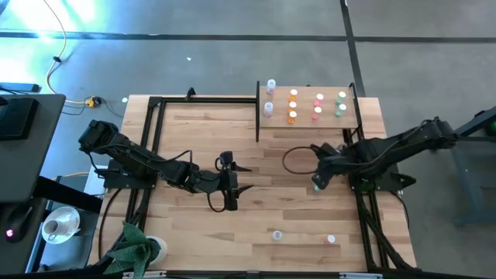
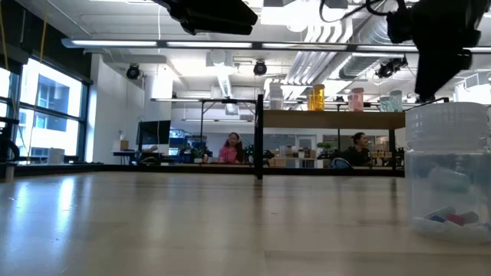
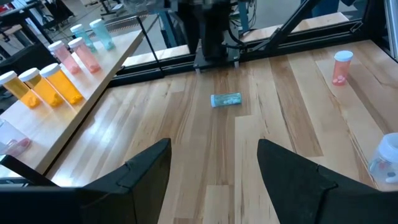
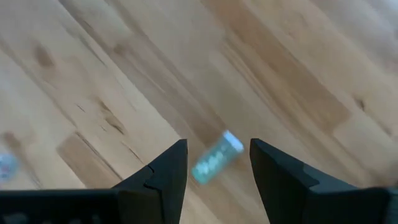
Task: Pick and place medicine bottles onto shelf by color
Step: Put the blue pill bottle on the shelf aligned with the other blue pill bottle
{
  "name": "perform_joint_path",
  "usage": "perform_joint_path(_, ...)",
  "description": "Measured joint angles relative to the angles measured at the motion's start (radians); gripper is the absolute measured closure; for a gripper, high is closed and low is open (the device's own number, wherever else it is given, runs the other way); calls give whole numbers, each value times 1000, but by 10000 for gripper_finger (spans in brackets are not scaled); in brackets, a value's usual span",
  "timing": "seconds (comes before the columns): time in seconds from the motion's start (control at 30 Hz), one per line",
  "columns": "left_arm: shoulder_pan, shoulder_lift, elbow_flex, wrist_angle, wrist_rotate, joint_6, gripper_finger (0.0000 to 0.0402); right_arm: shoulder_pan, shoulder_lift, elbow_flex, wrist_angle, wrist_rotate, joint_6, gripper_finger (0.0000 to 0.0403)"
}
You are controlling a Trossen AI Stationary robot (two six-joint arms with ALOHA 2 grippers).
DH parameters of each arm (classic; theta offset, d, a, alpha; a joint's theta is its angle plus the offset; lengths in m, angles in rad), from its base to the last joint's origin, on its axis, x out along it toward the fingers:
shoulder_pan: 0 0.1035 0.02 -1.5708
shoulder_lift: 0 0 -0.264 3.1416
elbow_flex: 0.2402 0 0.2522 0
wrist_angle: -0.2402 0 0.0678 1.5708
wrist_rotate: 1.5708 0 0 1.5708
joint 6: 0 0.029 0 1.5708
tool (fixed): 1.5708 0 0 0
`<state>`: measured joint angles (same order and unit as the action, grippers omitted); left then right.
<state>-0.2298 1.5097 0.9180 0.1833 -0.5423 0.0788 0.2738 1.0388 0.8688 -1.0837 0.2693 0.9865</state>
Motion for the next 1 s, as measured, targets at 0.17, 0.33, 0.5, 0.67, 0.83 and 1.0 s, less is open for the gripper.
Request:
perform_joint_path(0.17,0,0,0,0,0,0,172,32,53,0,-46,-55,90,237)
perform_joint_path(0.33,0,0,0,0,0,0,172,52,101,0,-45,-89,102,236)
perform_joint_path(0.5,0,0,0,-1,0,-33,172,55,156,0,-45,-134,117,215)
perform_joint_path(0.67,0,0,0,-3,9,-42,172,63,220,0,-28,-138,128,193)
perform_joint_path(0.83,0,0,0,-4,15,-51,172,67,276,0,-22,-141,215,180)
perform_joint_path(1.0,0,0,0,-4,15,-53,172,77,331,0,25,-139,229,179)
